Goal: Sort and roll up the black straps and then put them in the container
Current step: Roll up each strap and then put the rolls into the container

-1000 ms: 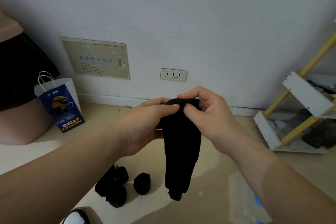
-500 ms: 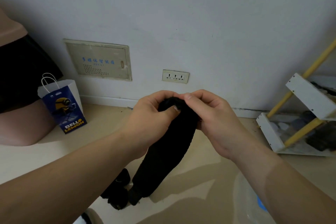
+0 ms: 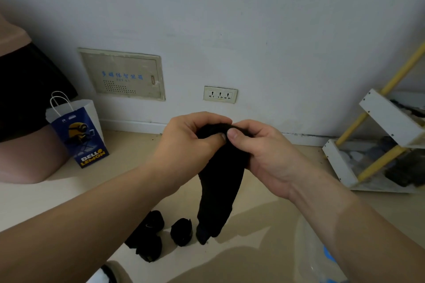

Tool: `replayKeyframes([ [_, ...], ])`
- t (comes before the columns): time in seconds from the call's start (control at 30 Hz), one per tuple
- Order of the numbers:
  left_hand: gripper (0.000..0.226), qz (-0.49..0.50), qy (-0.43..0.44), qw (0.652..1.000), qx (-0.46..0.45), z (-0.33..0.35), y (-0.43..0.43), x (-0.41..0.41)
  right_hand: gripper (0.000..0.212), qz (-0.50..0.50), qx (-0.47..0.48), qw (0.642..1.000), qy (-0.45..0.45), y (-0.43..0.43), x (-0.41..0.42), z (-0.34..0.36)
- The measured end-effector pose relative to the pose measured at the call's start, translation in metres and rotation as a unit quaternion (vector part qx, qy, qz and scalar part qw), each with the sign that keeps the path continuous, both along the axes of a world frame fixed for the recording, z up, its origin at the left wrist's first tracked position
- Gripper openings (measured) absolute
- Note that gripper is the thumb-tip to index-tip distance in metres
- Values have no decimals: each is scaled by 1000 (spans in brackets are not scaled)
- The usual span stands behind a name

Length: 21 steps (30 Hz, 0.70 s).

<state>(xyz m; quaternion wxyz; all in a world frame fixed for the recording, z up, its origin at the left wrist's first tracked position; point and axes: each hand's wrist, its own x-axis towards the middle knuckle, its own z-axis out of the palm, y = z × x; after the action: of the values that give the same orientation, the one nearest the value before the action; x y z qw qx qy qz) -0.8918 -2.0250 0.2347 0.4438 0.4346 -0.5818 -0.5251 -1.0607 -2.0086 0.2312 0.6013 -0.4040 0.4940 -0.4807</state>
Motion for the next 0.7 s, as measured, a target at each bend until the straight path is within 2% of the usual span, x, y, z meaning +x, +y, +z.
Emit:
replayKeyframes([
  [0.17, 34, -65, 7, 995, 70, 2, -6, 9, 14, -16, -7, 1000, 15, -2, -1, -2],
  [0.27, 32, -96, 19, 986, 132, 0, -12, 14, 17, -38, -48, 996, 65, -5, -3, -4],
  [0.37, 33, -96, -30, 987, 126, -5, -9, 12, 27, -28, -120, 982, 145, -4, -1, -5],
  [0.43, 29, -83, -33, 990, 107, -6, -8, 11, 32, -20, -153, 972, 175, -4, 2, -6],
  [0.5, 22, -72, -15, 993, 87, -4, -7, 11, 33, -38, -164, 972, 164, -5, 2, -7],
  [0.57, 19, -66, 6, 995, 78, 0, -7, 10, 28, -53, -140, 983, 110, -4, 1, -6],
  [0.63, 17, -64, 20, 996, 65, 2, -6, 10, 24, -14, -82, 996, 38, -3, -1, -2],
  [0.7, 17, -62, 21, 997, 37, 2, -6, 10, 39, 45, -34, 998, 7, -2, -4, 1],
])
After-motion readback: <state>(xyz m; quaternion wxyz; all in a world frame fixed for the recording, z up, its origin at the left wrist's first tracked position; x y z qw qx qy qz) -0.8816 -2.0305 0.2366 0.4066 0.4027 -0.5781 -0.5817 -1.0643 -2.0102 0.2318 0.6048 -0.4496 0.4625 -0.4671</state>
